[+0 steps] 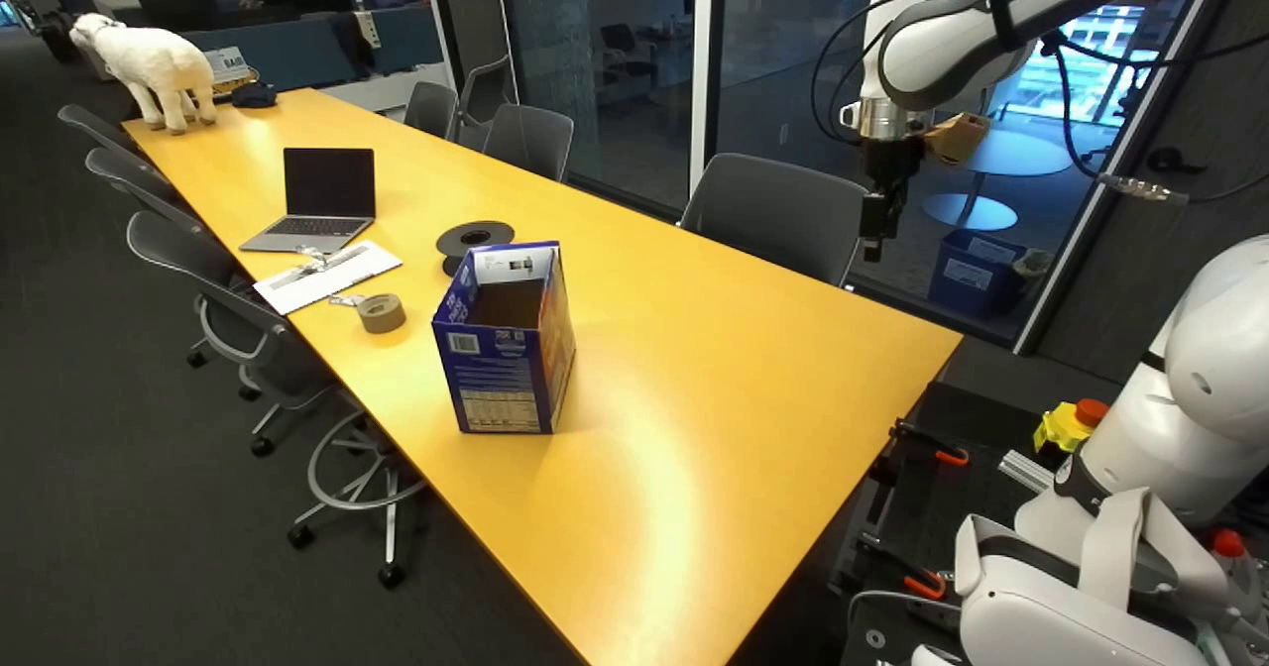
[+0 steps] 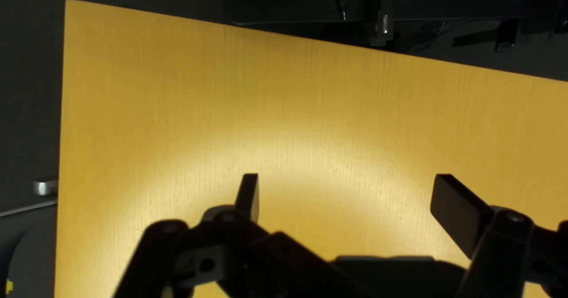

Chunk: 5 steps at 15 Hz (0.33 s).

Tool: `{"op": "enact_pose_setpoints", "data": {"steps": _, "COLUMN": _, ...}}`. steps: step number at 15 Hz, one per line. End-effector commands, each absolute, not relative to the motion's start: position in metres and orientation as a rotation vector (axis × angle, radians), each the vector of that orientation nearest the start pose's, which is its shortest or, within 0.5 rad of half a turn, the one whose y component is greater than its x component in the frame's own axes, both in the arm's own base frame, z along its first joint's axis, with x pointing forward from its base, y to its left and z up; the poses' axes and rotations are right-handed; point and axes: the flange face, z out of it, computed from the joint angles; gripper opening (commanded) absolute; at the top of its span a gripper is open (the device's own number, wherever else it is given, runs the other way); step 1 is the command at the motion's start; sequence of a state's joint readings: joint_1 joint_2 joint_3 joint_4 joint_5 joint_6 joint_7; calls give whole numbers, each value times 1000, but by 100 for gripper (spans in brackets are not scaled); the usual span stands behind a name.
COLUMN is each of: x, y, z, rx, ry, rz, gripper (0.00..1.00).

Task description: Put the ropes inside the blue box.

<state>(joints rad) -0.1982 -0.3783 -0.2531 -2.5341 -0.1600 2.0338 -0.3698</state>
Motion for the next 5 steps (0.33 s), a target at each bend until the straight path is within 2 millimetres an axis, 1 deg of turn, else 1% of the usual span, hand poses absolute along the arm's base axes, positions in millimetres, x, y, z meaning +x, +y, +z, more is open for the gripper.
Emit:
{"op": "enact_pose_setpoints", "data": {"steps": 1, "x": 347, "y": -182, "z": 392, "rx": -3080, "ry": -164, "rz": 115, "gripper": 100}}
{"op": "enact_pose_setpoints", "data": {"steps": 2, "x": 353, "y": -184, "z": 390, "rx": -3100, "ry": -101, "rz": 191, "gripper": 100}}
{"op": "enact_pose_setpoints", "data": {"steps": 5, "x": 352, "y": -184, "z": 388, "rx": -3095, "ry": -104, "rz": 196, "gripper": 100}}
